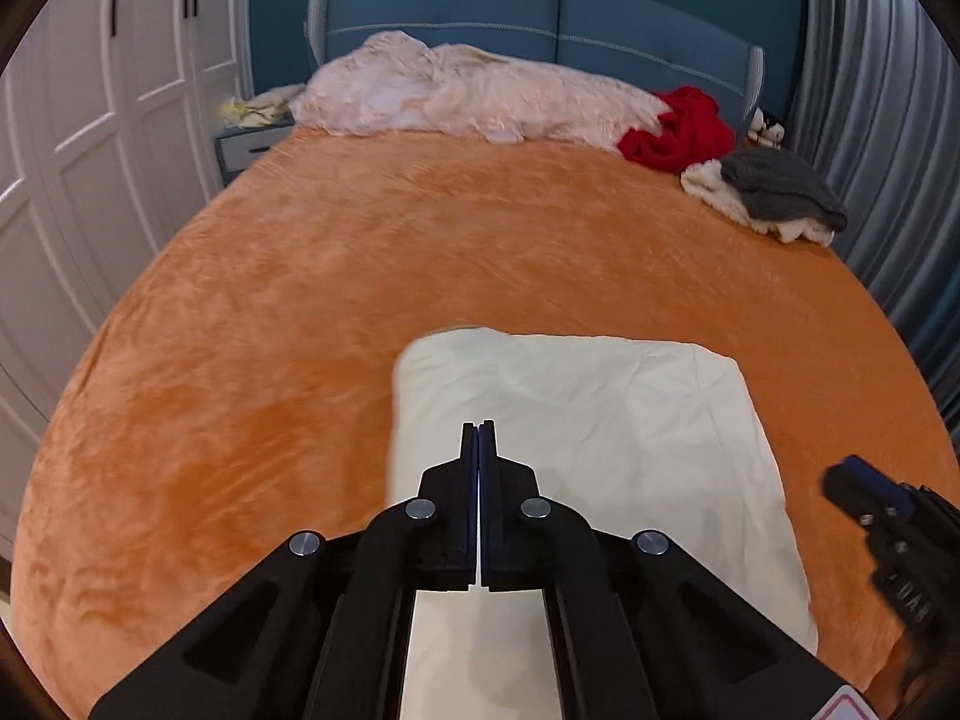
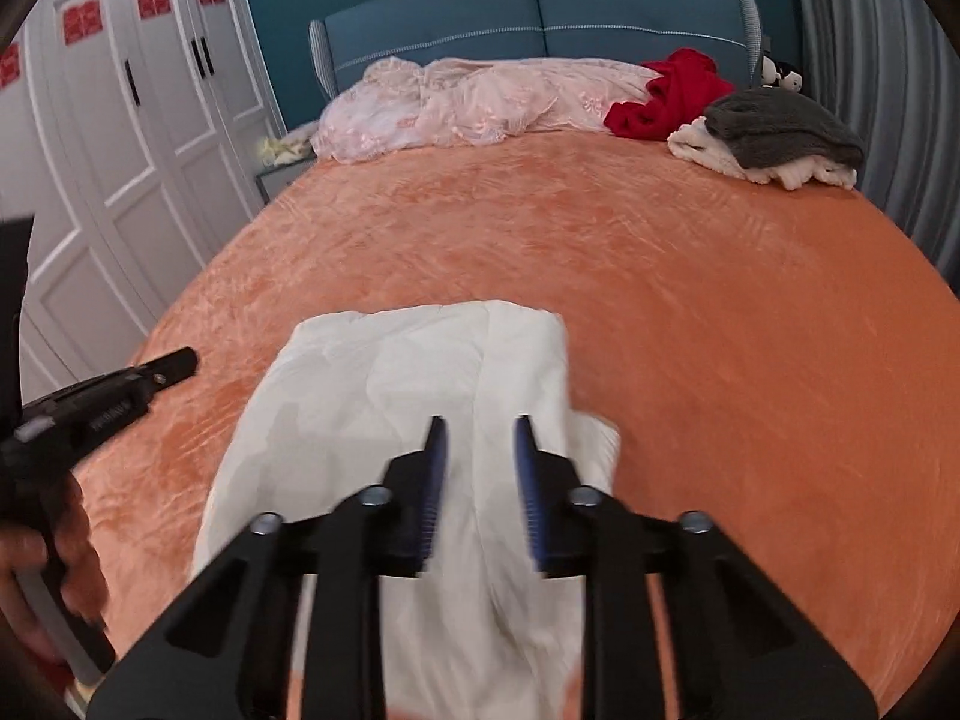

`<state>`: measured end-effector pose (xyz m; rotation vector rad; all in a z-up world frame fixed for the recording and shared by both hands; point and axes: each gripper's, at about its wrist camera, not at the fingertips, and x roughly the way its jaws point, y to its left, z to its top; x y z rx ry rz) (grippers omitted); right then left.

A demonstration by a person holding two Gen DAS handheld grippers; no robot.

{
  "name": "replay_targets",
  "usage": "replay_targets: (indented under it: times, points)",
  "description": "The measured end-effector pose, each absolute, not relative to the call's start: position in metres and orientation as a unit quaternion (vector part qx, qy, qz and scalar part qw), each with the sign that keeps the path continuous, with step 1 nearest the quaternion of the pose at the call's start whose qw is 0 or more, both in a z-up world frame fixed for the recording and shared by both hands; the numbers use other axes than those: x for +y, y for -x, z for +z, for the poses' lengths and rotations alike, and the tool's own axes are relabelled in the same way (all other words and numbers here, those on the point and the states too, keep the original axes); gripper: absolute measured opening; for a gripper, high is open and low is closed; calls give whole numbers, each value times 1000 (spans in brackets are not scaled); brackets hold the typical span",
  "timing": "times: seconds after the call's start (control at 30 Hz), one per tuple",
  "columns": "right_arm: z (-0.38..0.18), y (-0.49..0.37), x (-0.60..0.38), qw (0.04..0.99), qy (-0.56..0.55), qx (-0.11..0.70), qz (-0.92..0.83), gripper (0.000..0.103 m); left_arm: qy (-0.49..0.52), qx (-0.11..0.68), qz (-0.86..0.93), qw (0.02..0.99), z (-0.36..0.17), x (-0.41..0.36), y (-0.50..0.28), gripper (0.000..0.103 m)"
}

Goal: Fold large clothes

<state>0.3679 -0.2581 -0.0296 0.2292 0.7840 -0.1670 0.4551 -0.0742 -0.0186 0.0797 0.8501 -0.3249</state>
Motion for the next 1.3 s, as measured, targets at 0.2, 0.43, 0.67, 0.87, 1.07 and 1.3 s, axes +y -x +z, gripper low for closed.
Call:
replay_targets:
  times: [0.2, 0.43, 0.67, 0.87, 1.07, 1.3]
  points:
    - [-79, -412, -261, 897, -104, 415, -110, 11, -49, 441, -136, 886, -70, -106, -485, 0]
    - [-129, -429, -265, 893, -105, 421, -119, 10, -66, 434, -126, 890, -117, -117, -498, 0]
    - [-145, -429, -262, 903, -99, 397, -128, 10, -60, 419, -121, 898, -140, -120, -505, 0]
    - [-153, -429, -261, 911, -95, 380, -132, 10, -59, 408, -119, 903, -150, -123, -507, 0]
    - [-159, -428, -260, 916, -95, 366, -134, 9, -60, 394, -114, 910, -156, -125, -506, 0]
    - [-163, -426, -258, 920, -89, 355, -141, 9, -65, 378, -106, 917, -160, -128, -504, 0]
